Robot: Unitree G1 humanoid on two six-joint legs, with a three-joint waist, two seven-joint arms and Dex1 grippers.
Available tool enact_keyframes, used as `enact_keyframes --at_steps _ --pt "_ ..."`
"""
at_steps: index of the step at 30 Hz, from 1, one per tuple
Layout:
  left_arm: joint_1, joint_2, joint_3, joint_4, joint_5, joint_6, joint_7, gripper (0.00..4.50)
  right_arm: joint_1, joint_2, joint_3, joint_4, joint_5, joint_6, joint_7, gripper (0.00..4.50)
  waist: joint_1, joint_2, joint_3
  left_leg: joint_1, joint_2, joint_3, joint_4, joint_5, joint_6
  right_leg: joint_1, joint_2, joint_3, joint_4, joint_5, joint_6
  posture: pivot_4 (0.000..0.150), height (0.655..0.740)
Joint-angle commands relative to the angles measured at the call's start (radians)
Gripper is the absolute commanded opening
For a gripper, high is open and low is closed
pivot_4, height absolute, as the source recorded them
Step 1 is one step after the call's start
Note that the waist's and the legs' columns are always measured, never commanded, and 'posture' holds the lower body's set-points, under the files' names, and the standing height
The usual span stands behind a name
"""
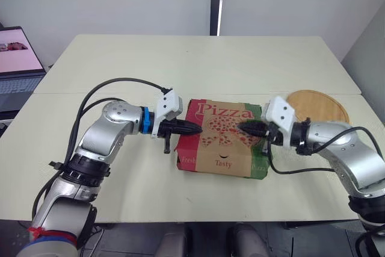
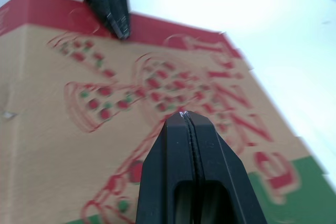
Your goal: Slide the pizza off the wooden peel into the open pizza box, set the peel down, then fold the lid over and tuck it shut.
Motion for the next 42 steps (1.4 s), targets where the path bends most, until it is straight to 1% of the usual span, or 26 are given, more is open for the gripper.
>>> enact_keyframes --at_steps 1,3,6,8,10,14,19,24,29,37,42 --pt "-0.012 -0.013 -0.008 0.02 0.027 -0.02 -0.011 0.01 -0.001 -0.071 -0.152 0.003 0.028 0.018 0.007 0.0 0.001 0.0 0.0 0.0 0.0 0.0 0.0 0.0 0.0 0.0 0.0 0.0 0.0 0.0 0.0 0.15 0.7281" --pt "-0.016 -0.023 -0.001 0.024 0.028 -0.02 -0.01 0.01 0.086 -0.164 -0.207 0.031 -0.006 -0.001 0.049 0.0 0.009 0.0 0.0 0.0 0.0 0.0 0.0 -0.001 0.002 0.0 0.0 0.0 0.0 0.0 0.0 0.15 0.7281" --pt "-0.022 -0.031 0.007 0.029 0.029 -0.019 -0.007 0.01 0.218 -0.25 -0.213 0.032 -0.048 -0.061 0.096 0.0 0.014 -0.001 0.0 0.0 0.0 0.0 0.001 -0.002 0.003 0.002 0.0 -0.001 -0.001 0.0 0.0 0.15 0.7281" --pt "-0.028 -0.036 0.014 0.031 0.025 -0.014 -0.003 0.01 0.282 -0.268 -0.209 0.017 -0.056 -0.086 0.114 0.0 0.009 0.0 0.0 0.0 0.0 0.0 0.001 -0.002 0.003 0.002 0.0 -0.001 0.0 0.0 0.0 0.15 0.7281" --pt "-0.031 -0.039 0.018 0.032 0.024 -0.008 -0.002 0.01 0.312 -0.265 -0.209 -0.005 -0.042 -0.085 0.124 0.0 -0.003 0.0 0.0 0.0 0.001 0.001 0.001 -0.002 0.003 0.001 0.0 0.0 0.0 0.0 0.0 0.15 0.7281" --pt "-0.033 -0.04 0.02 0.032 0.029 -0.006 -0.004 0.01 0.323 -0.244 -0.206 -0.07 0.027 -0.029 0.135 0.0 -0.009 0.0 0.0 0.001 0.001 0.001 0.001 -0.001 0.003 0.001 0.0 0.0 0.0 0.0 0.0 0.15 0.7281" --pt "-0.037 -0.045 0.028 0.03 0.026 0.006 0.004 0.01 0.349 -0.243 -0.19 -0.138 0.108 0.06 0.148 0.0 0.001 0.0 0.0 0.0 0.001 0.0 0.002 -0.001 0.003 0.002 0.0 0.0 0.0 0.0 0.0 0.15 0.7281" --pt "-0.039 -0.049 0.032 0.028 0.022 0.013 0.011 0.01 0.363 -0.228 -0.166 -0.138 0.092 0.046 0.124 0.0 0.003 0.0 0.0 0.0 0.0 0.0 0.002 -0.001 0.003 0.002 0.0 0.0 0.0 0.0 0.0 0.15 0.7281" --pt "-0.041 -0.052 0.034 0.031 0.021 0.014 0.015 0.01 0.336 -0.186 -0.209 -0.147 0.172 0.092 0.107 0.0 0.001 0.0 0.0 0.0 0.001 0.0 0.001 -0.001 0.003 0.002 0.0 0.0 0.0 0.0 0.0 0.15 0.7281" --pt "-0.057 -0.059 0.04 0.046 0.019 0.016 0.015 0.01 0.327 -0.158 -0.256 -0.158 0.282 0.175 0.083 0.0 0.001 0.0 0.0 0.0 0.001 0.0 0.002 -0.001 0.003 0.002 0.0 0.0 0.0 0.0 0.0 0.15 0.7281" --pt "-0.054 -0.061 0.034 0.045 0.023 0.011 0.014 0.01 0.363 -0.149 -0.226 -0.168 0.257 0.157 0.056 0.0 0.002 0.0 0.0 0.0 0.001 0.0 0.002 -0.001 0.003 0.002 0.0 0.0 0.0 0.0 0.0 0.15 0.7281"
